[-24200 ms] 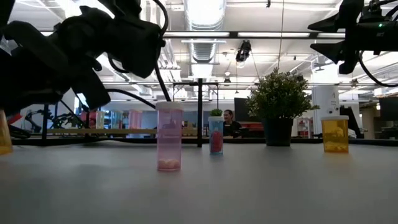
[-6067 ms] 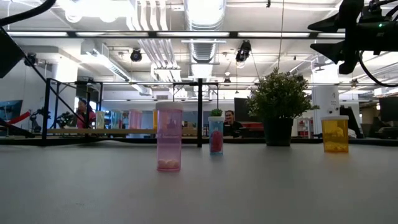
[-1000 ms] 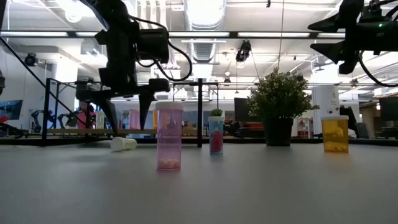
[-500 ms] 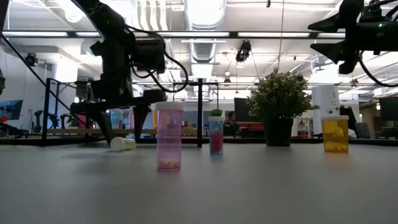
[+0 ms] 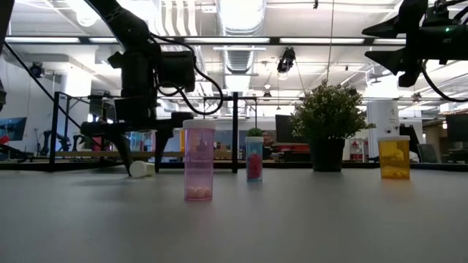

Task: Pick and place medicine bottles onto shelf by color
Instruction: Put the right yellow pill bottle on the shelf aligned with the other yellow pill bottle

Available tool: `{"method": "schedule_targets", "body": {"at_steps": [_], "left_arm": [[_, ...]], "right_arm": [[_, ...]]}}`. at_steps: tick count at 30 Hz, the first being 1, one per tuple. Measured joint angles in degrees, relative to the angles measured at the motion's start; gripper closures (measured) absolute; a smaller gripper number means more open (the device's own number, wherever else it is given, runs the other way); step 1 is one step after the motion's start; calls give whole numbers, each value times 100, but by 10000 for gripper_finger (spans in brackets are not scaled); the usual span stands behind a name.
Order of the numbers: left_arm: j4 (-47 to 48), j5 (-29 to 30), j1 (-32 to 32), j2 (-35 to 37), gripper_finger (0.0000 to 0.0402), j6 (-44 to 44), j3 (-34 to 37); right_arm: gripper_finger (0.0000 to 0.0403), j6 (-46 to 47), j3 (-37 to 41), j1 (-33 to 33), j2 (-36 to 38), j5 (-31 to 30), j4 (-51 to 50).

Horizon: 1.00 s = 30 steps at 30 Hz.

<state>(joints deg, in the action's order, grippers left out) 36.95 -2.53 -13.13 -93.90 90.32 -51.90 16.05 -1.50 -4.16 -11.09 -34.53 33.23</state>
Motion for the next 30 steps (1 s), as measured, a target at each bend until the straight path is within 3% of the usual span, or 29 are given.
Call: {"method": "schedule_targets", "body": {"at_steps": [9,15,23,30], "left_arm": [[-43,-7,0,-10,281,-84,-24],[-48,121,-11,-12,315,-676,-25],[-138,104,-14,120,322,-2821,-61],[-903,69,-123,880,323,-4775,215]], "right_arm": [[142,1,0,1,0,-1,2],[142,2,0,1,0,-1,0],[142,0,0,2,1,0,1],[142,0,0,0,2,-1,3]]}}
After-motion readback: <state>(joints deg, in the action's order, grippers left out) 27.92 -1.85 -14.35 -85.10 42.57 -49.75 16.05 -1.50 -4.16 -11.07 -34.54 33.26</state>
